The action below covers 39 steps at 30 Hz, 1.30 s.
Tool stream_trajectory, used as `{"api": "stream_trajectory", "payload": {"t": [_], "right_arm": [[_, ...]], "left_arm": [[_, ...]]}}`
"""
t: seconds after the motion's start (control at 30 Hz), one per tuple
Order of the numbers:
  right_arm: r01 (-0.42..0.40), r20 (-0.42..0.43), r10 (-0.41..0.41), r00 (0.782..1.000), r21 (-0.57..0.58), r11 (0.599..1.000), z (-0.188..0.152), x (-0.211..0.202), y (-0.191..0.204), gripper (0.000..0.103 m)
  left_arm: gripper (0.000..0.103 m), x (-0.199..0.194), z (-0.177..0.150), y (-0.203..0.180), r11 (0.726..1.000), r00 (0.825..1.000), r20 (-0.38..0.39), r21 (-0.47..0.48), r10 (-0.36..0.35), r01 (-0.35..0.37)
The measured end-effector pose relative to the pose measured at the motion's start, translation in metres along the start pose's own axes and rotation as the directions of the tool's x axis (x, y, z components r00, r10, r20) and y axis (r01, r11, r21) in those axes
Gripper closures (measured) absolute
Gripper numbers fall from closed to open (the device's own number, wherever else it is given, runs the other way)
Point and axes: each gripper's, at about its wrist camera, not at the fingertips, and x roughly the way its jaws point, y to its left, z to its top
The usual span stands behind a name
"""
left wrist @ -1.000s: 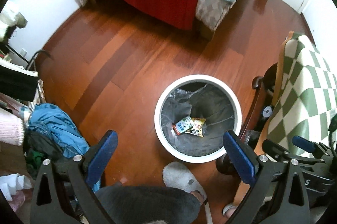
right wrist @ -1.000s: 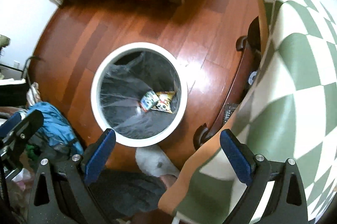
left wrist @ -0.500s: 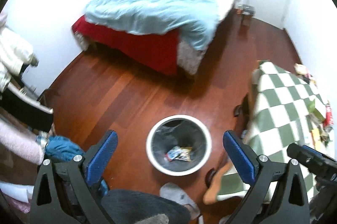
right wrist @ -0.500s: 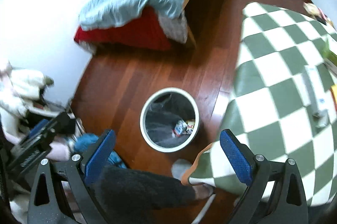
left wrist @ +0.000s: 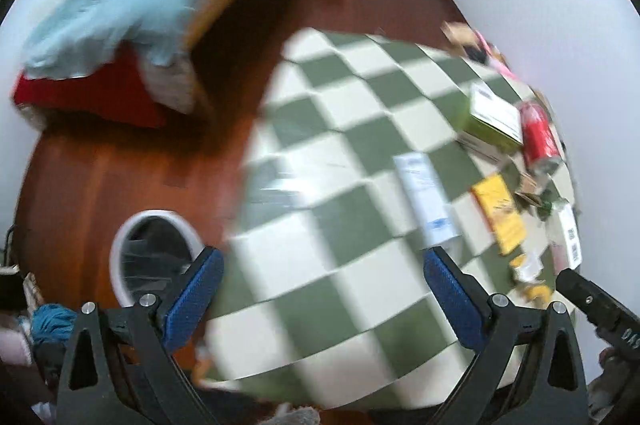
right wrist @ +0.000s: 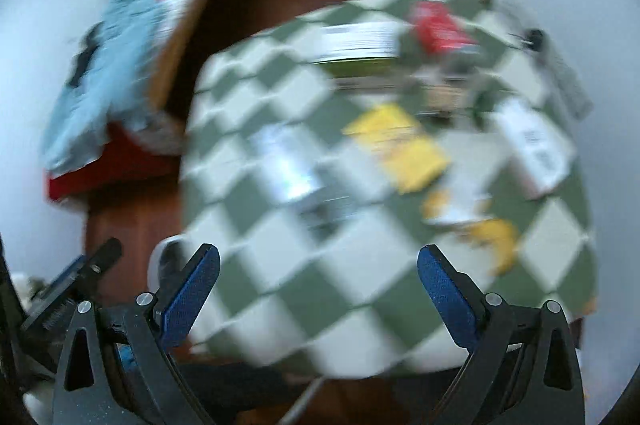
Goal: Collect trash
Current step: 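Grasp the white box with the left tool while the right tool grasps the torn white carton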
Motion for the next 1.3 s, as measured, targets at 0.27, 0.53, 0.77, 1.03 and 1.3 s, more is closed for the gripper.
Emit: {"api": "stream_trajectory", "payload": {"t": [0.27,0.53,0.77,1.03,1.3], "right_arm": [[0.220,-0.090,-0.214,0.973,0.060,0.974,0.055,0.045,-0.125,0.003],[0.247,-0.146,-0.249,0.957,-0.034,0.968,0.078,0.082,-0.158,0.009],[0.217,-0.162,-0.217,0.963,-0.020,0.976,0.081,0.102,-0.173,0.036],[0.205,-0.118,-0.202,0.972,0.015,0.979,0.067,0.092,-0.158,0.045],[0.153,0.008,-0.154,0.988,0.035,0.988,0.049,0.040,-0.125,0.047]], "left_arm": [[0.002,0.094,0.026,-0.088,0.999,0.981,-0.193,0.036,0.009,-0.002],[0.058,0.123,0.027,-0.104,0.999,0.980,-0.197,0.023,-0.022,0.027],[0.068,0.118,0.017,-0.104,0.998,0.987,-0.158,0.059,-0.028,0.038],[0.070,0.088,0.005,-0.108,0.992,0.997,-0.083,0.128,-0.006,0.016],[0.071,0.022,-0.009,-0.101,0.986,0.999,0.049,0.166,-0.024,0.016]]}}
